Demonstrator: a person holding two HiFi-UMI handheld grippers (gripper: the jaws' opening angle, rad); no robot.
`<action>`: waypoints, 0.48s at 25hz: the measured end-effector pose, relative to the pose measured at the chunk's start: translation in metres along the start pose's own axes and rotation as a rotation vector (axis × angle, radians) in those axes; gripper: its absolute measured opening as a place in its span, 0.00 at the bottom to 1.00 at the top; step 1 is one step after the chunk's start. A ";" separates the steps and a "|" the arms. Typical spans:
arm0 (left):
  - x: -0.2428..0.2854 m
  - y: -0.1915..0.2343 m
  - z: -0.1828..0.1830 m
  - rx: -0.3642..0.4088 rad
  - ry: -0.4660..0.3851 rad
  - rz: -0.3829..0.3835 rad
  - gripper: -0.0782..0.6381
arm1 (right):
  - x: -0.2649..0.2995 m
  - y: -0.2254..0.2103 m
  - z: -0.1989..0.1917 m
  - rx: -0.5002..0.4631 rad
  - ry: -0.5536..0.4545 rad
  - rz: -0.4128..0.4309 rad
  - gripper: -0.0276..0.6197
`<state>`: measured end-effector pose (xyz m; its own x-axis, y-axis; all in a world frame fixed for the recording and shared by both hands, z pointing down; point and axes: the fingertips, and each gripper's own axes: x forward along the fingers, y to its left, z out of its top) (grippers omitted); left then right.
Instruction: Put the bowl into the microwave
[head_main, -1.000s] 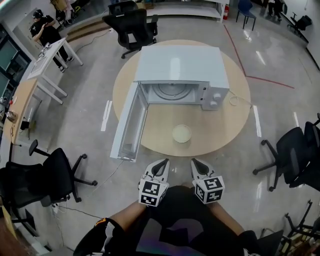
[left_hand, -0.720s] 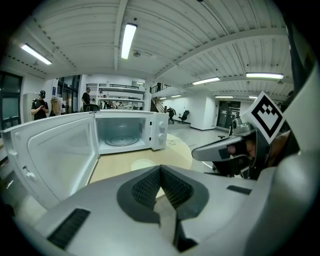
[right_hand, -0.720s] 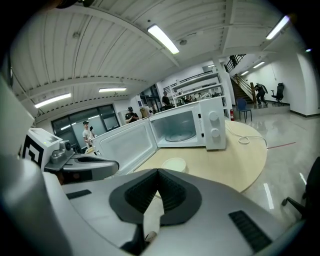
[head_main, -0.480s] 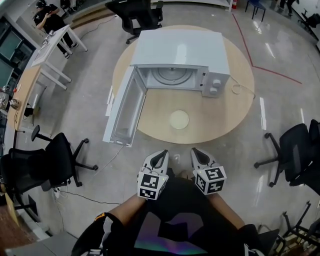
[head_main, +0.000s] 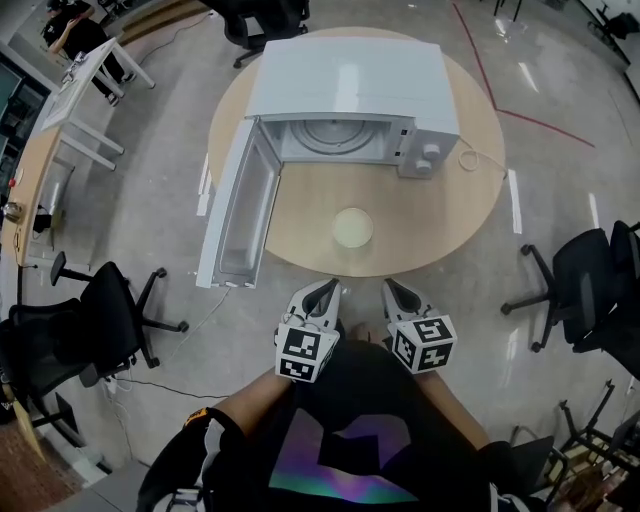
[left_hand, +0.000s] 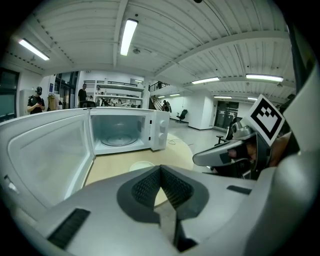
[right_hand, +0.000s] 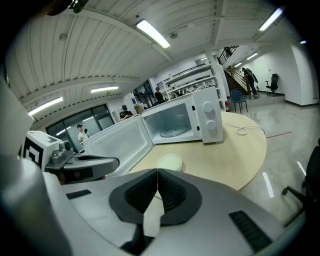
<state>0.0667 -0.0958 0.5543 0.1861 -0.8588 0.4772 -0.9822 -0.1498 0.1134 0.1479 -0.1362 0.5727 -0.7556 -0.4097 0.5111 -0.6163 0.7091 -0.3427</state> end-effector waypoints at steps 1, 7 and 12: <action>0.002 0.002 0.002 -0.002 -0.003 -0.006 0.18 | 0.003 0.002 0.000 0.001 0.012 0.007 0.07; 0.014 0.021 0.011 -0.018 -0.021 -0.038 0.18 | 0.025 0.006 -0.002 -0.001 0.083 0.016 0.07; 0.022 0.043 0.019 -0.031 -0.036 -0.059 0.18 | 0.046 0.006 0.005 0.035 0.102 0.011 0.07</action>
<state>0.0277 -0.1305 0.5529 0.2423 -0.8662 0.4371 -0.9681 -0.1863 0.1675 0.1087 -0.1541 0.5899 -0.7370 -0.3403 0.5841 -0.6168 0.6921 -0.3750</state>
